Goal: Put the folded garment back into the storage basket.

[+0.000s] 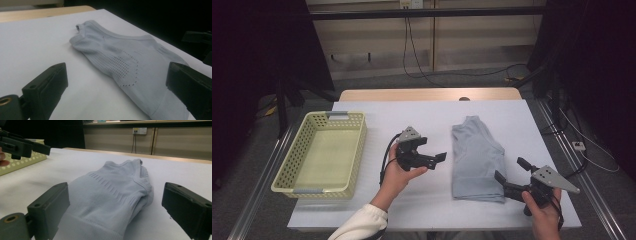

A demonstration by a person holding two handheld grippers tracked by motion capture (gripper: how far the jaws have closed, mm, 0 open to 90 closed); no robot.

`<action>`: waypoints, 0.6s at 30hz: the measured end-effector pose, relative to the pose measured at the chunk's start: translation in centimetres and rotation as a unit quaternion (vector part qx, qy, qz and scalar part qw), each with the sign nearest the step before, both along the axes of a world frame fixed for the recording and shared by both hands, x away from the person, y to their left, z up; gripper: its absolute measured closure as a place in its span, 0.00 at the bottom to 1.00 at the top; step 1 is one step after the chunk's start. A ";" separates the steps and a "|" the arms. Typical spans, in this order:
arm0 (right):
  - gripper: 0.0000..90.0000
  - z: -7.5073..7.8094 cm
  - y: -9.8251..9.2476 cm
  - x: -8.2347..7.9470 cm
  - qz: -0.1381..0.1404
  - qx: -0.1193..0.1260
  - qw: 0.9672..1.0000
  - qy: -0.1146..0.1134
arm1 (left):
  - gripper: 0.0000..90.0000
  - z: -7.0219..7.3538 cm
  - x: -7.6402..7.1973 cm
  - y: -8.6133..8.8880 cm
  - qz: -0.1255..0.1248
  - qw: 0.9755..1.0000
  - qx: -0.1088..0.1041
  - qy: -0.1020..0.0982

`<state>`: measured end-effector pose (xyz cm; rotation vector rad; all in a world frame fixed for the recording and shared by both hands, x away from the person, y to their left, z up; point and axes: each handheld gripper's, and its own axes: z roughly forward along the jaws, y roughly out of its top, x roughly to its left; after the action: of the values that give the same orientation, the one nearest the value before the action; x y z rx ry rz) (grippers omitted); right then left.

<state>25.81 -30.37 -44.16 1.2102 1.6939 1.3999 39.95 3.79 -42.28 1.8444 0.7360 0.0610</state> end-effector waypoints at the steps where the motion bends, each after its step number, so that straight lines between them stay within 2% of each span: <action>1: 0.09 0.0 0.0 0.0 0.000 0.000 1.000 0.000 | 0.05 -0.2 0.1 -0.2 -0.002 1.000 0.001 0.006; 7: 0.09 0.0 0.0 0.0 0.000 -0.001 1.000 0.000 | 0.07 -1.0 0.5 -1.7 0.008 1.000 0.006 0.027; 11: 0.10 0.0 0.1 0.0 0.000 -0.001 1.000 0.001 | 0.07 -1.4 0.9 -3.1 0.014 0.999 -0.003 0.045; 18: 0.10 0.0 0.0 0.0 0.000 0.000 1.000 0.000 | 0.07 -1.9 1.2 -5.3 0.006 0.999 0.007 0.053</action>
<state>25.77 -30.39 -44.13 1.2082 1.6945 1.3998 41.18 -1.50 -44.21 1.8672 0.8224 -0.0240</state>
